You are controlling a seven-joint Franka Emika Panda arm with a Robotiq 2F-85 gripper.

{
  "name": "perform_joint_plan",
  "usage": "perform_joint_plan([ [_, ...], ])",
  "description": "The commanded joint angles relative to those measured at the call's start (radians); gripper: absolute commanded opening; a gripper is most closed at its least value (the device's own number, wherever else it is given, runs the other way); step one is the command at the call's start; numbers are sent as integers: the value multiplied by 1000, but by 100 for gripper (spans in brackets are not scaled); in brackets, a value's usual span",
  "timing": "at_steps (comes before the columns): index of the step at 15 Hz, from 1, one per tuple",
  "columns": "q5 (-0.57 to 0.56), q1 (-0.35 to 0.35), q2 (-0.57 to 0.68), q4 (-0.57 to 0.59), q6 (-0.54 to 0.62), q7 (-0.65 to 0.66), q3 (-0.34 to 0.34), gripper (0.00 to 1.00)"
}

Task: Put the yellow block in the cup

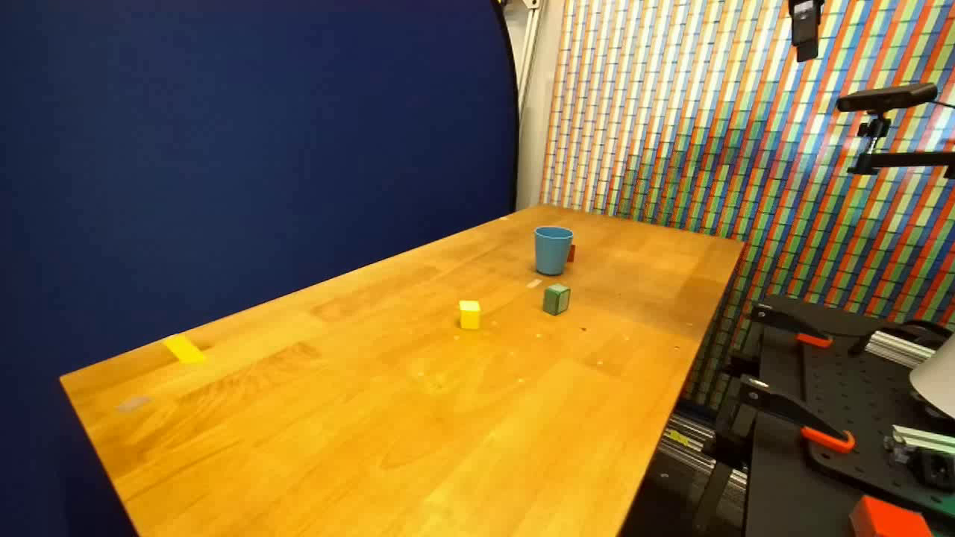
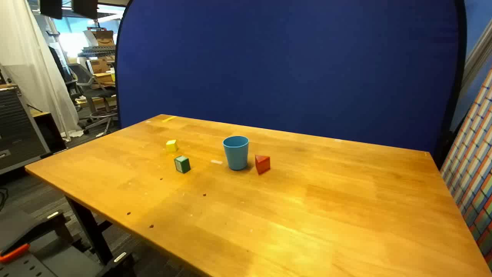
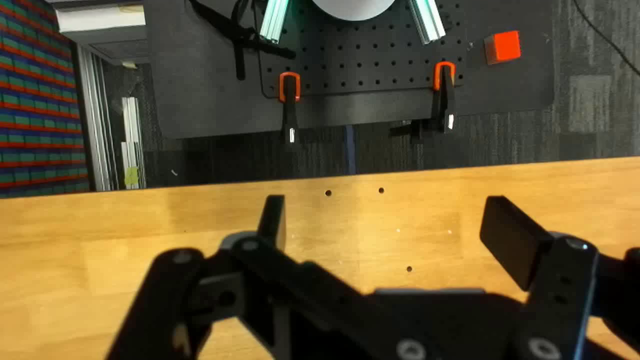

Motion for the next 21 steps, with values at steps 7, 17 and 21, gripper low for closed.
perform_joint_plan([
  [7, 88, 26, 171, 67, 141, 47, 18, 100],
  [17, 250, 150, 749, 254, 446, 114, 198, 100],
  [21, 238, 184, 1003, 424, 501, 138, 260, 100],
])
